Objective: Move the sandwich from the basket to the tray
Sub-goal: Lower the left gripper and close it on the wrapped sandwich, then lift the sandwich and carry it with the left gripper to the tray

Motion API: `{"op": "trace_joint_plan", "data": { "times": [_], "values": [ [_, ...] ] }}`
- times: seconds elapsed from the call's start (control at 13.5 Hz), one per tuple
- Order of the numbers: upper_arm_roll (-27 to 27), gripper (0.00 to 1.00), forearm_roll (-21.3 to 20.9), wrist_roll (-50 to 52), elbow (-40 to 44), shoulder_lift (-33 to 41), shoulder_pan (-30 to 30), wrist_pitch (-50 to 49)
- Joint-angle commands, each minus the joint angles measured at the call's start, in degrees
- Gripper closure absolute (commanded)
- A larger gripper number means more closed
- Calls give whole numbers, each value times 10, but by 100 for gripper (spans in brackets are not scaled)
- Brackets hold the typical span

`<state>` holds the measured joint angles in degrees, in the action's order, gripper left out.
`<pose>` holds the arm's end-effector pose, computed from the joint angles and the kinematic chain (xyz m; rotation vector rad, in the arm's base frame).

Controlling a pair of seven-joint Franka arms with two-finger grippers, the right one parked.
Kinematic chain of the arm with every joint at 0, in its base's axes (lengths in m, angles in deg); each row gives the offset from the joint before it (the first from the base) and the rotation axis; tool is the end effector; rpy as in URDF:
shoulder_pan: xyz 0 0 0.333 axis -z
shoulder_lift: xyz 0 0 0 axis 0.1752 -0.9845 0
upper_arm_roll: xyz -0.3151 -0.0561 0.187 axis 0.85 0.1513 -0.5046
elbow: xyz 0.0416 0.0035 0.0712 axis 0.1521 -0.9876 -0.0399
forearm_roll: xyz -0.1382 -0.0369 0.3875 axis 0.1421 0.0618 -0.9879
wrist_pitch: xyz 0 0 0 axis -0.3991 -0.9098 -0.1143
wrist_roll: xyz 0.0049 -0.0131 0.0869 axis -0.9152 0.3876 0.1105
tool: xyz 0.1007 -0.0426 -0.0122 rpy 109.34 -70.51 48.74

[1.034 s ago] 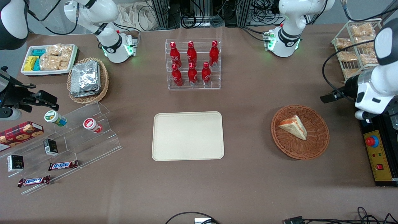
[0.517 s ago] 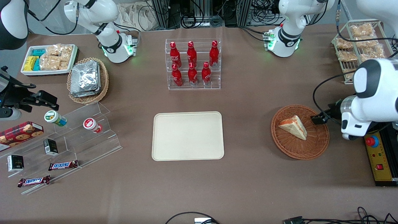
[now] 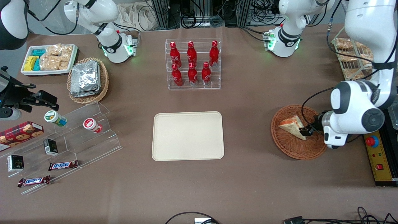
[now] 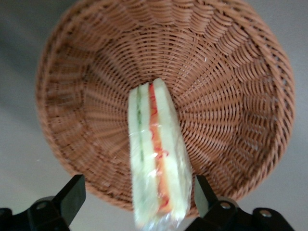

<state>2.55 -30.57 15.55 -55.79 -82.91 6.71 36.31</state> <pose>0.6384 -0.0186 0.3148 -2.8853 -1.0509 0.4423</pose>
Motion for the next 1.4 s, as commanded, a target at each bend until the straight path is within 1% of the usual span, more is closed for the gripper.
{"op": "trace_joint_plan", "data": {
  "times": [0.0, 0.37, 0.59, 0.66, 0.81, 0.89, 0.96, 1.03, 1.11, 1.18, 1.33],
  "values": [
    [2, 0, 6, 38, -18, -13, 16, 43],
    [3, 0, 6, 48, -86, -18, 21, 138],
    [3, 0, 8, 50, -96, -10, 21, 135],
    [3, 7, 8, 49, -98, -10, 21, 137],
    [3, 58, 8, 49, -95, -10, 21, 134],
    [3, 77, 8, 48, -94, -6, 21, 133],
    [3, 90, 6, 39, -94, 0, 21, 131],
    [6, 95, 2, 28, -90, 9, 21, 118],
    [16, 96, -4, -1, -76, 15, 21, 89],
    [22, 96, -4, -41, -48, 16, 21, 41],
    [29, 99, -3, -87, 7, 24, 21, -35]
  ]
}}
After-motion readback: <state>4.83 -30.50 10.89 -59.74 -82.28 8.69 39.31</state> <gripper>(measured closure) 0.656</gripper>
